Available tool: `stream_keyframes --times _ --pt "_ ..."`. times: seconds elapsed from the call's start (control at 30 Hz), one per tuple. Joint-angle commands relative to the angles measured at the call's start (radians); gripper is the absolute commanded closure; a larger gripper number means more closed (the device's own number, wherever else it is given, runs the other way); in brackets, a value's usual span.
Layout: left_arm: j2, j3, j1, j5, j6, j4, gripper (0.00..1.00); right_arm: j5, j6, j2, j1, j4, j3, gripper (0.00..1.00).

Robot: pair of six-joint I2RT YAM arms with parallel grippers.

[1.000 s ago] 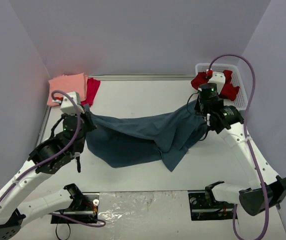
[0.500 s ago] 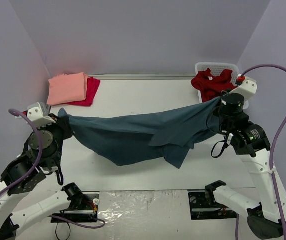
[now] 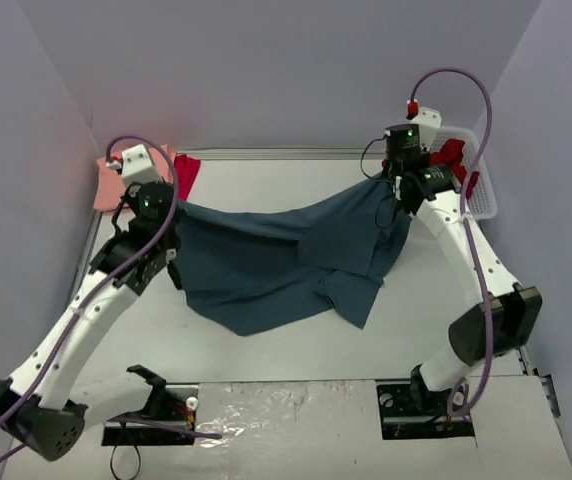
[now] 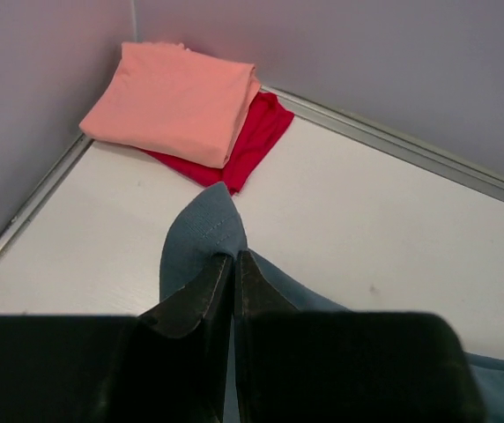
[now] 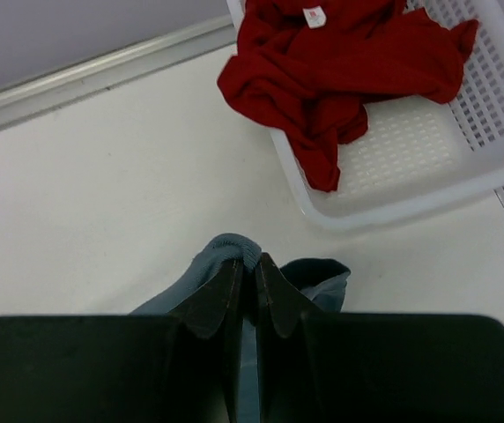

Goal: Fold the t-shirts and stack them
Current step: Flatten out the tshirt

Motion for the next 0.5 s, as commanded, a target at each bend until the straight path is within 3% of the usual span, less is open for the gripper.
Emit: stream_keyframes --times 0.0,0.1,0.17,0.2,0.23,0.3,0.4,0.47 --pt "0.17 0.114 0.157 0.234 -0.03 0.098 0.98 -0.094 -0.038 0.098 -0.064 0.088 0.196 1.0" --pt "0.367 0.295 0.229 0.332 -0.01 0.081 0.98 -0.197 -0.061 0.248 -0.112 0.079 0.393 1.0" --pt "0.463 0.495 0.259 0.375 0.014 0.043 0.98 -0.238 -0.069 0.356 -0.138 0.036 0.524 1.0" --pt "0.539 0.566 0.264 0.406 0.022 -0.003 0.98 -0.274 -0.072 0.391 -0.141 0.015 0.669 1.0" --pt "0.563 0.69 0.266 0.412 0.037 -0.02 0.98 -0.288 -0.075 0.432 -0.144 -0.02 0.737 1.0" --pt "0.566 0.758 0.26 0.432 0.053 -0.02 0.98 -0.327 -0.074 0.433 -0.142 -0.028 0.84 1.0" --pt "0.53 0.861 0.258 0.454 0.059 -0.077 0.98 -0.354 -0.074 0.355 -0.142 -0.027 0.838 1.0" --pt "0.482 0.837 0.257 0.455 0.07 -0.095 0.98 -0.366 -0.078 0.25 -0.142 -0.022 0.772 1.0"
